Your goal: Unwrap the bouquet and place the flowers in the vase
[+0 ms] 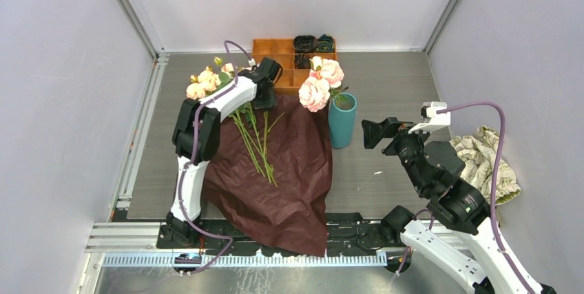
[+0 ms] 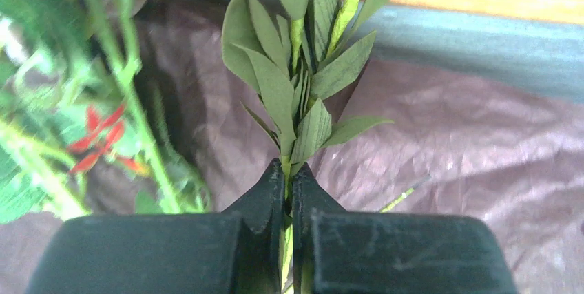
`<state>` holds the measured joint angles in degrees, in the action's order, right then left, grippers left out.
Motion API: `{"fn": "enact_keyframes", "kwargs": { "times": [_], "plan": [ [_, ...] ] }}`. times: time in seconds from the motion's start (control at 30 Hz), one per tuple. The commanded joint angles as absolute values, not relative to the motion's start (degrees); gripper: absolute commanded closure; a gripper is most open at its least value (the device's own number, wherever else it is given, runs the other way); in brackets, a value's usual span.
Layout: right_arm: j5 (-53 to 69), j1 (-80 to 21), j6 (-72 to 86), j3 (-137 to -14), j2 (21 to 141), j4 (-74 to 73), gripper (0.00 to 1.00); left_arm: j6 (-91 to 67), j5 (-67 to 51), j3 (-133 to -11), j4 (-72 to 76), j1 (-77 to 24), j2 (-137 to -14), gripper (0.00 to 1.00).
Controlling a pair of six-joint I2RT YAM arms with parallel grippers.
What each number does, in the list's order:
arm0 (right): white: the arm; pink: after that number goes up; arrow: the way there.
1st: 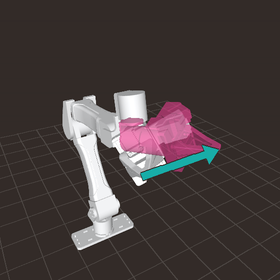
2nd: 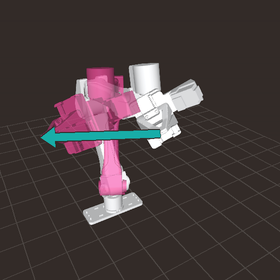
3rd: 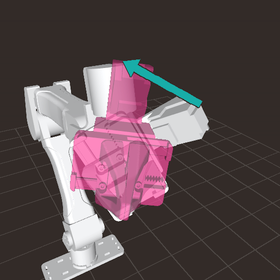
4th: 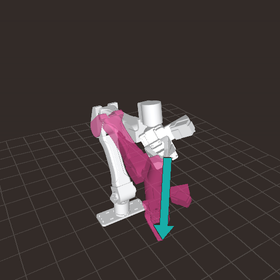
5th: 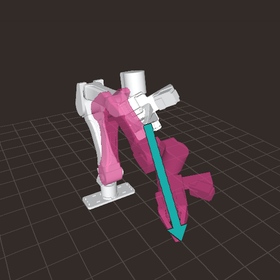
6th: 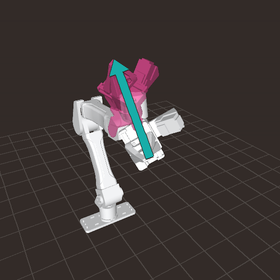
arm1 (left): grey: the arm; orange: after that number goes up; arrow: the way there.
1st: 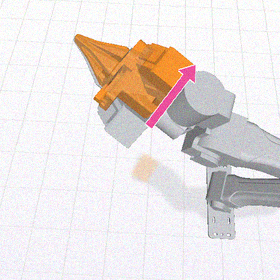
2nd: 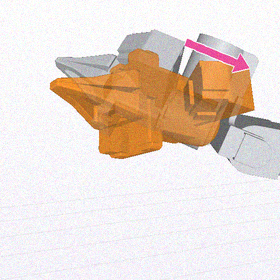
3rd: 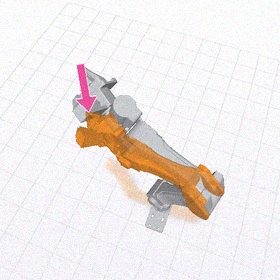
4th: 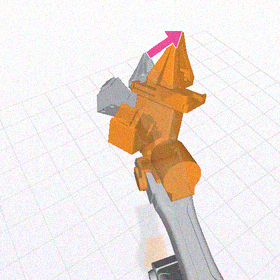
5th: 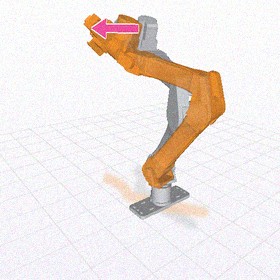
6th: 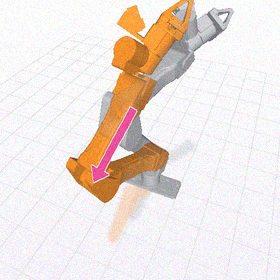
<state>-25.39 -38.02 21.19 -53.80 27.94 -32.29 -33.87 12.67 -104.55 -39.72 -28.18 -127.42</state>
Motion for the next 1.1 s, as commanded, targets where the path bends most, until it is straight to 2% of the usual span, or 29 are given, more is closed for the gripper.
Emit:
{"fn": "enact_keyframes", "kwargs": {
  "times": [0.0,0.13,0.33,0.53,0.67,0.83,1.07],
  "plan": [
    [-25.36,-37.79,21.87,-56.37,27.23,-31.38,0.01,-34.39,14.07,-100.56,-38.39,-28.69,-111.41,1.0],
    [-25.25,-37.82,21.93,-56.85,27.07,-31.36,0.01,-33.34,14.15,-95.82,-35.38,-29.83,-97.68,1.0],
    [-24.75,-37.8,22.29,-57.22,26.66,-31.44,0.0,-28.45,12.32,-95.06,-31.52,-34.52,-80.29,1.0],
    [-24.28,-37.88,22.8,-57.3,25.44,-31.47,0.0,-19.93,10.16,-89.24,-16.93,-40.27,-68.89,1.0],
    [-24.25,-37.83,22.81,-57.67,24.76,-32.04,0.01,-15.57,15.41,-89.47,-11.17,-40.6,-69.43,1.0],
    [-25.11,-37.87,22.44,-58.09,23.9,-32.56,0.01,-8.04,23.1,-93.29,-5.3,-42.46,-75.99,1.0],
    [-25.94,-37.86,21.02,-58.08,23.35,-32.33,0.0,-5.53,23.89,-96.28,7.95,-44.94,-85.1,1.0]
  ]
}}
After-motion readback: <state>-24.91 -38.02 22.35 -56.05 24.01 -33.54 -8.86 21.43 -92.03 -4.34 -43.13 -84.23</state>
